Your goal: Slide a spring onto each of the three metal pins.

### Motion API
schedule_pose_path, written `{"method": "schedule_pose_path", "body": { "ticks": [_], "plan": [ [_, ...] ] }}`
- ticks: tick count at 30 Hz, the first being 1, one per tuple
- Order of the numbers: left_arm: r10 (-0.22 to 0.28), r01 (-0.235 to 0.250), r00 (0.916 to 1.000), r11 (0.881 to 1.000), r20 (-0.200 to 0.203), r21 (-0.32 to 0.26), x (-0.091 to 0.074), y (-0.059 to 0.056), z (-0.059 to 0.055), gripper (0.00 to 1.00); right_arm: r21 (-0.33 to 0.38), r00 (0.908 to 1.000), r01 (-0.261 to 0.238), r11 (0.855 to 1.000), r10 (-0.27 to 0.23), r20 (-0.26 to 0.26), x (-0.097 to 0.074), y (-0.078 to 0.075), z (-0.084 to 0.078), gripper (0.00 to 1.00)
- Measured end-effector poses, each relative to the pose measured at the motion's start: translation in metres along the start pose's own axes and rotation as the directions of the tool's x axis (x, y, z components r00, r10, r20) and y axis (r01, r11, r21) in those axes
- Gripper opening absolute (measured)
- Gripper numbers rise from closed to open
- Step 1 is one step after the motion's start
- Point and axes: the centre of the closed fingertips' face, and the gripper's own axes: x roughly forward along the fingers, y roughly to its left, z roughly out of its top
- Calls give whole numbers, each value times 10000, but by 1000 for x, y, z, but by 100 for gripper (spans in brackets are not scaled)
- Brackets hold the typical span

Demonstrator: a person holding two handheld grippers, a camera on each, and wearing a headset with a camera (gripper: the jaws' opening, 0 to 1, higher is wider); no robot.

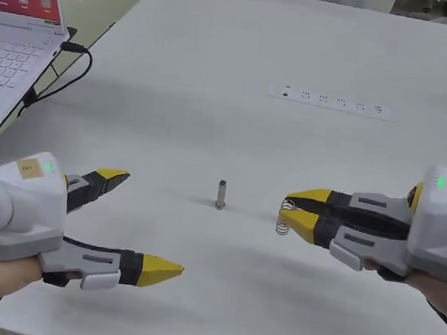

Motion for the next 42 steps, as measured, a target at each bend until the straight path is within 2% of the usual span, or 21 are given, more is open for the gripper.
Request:
{"method": "schedule_pose_path", "body": {
  "ticks": [16,34,42],
  "plan": [
    [111,-111,9999,9998,20,-136,-7,-1,-5,98,-236,9998,-175,9996,178,129,34,-8,16,8],
    [-191,191,9996,9998,226,-19,7,-5,6,98,-266,9998,-37,9996,42,188,74,-25,31,8],
    [-243,244,9995,9997,197,-47,8,-6,5,98,136,9996,82,9999,-86,257,86,-31,29,8]
  ]
}}
